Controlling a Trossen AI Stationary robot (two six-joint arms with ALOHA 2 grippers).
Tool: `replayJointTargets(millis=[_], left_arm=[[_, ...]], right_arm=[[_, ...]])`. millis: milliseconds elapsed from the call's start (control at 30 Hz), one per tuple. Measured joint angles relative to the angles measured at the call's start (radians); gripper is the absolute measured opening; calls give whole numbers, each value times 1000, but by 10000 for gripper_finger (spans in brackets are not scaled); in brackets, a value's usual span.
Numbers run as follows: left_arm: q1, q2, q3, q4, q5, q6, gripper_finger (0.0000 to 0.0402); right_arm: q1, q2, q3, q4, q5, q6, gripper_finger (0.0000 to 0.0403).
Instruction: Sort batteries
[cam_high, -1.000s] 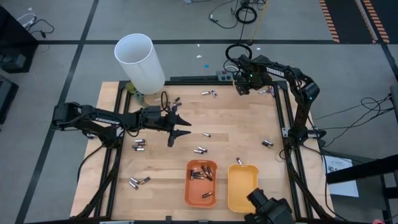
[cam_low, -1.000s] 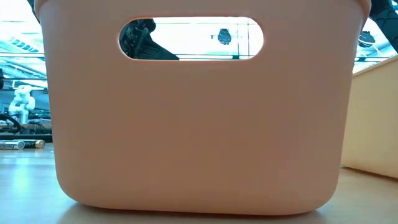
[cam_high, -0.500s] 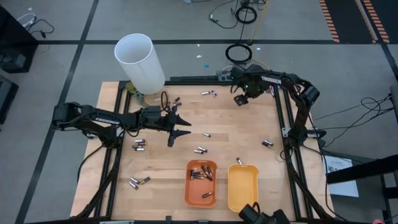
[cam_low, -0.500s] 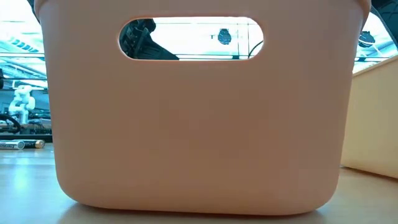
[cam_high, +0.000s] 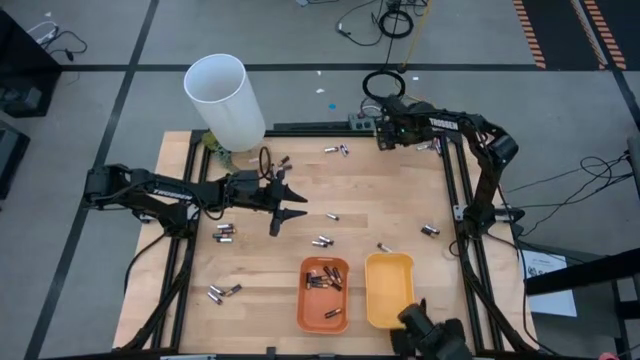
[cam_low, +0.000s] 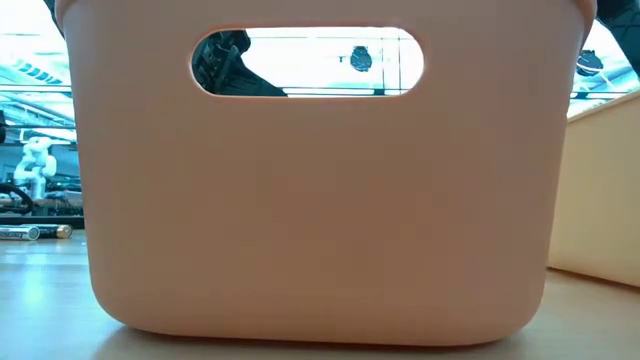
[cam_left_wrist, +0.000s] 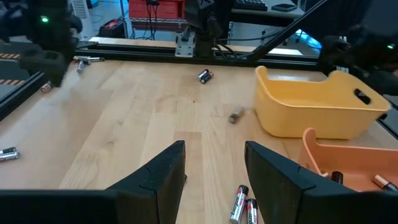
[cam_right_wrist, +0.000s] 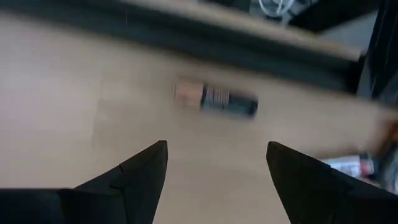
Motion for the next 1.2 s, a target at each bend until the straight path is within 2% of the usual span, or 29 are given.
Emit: replayJointTargets(millis=[200, 333, 667, 1200], left_arm=[[0, 0, 0, 0, 0, 1, 177], [0, 0, 0, 0, 0, 4, 177], [0, 0, 0, -1, 0, 3, 177], [0, 0, 0, -1, 0, 3, 177]], right_arm=[[-77, 0, 0, 135, -5, -1, 267], [-101, 0, 0, 90, -97, 4, 267], [-52, 0, 0, 95, -112, 19, 267], [-49, 24, -47, 165, -111, 60, 267]])
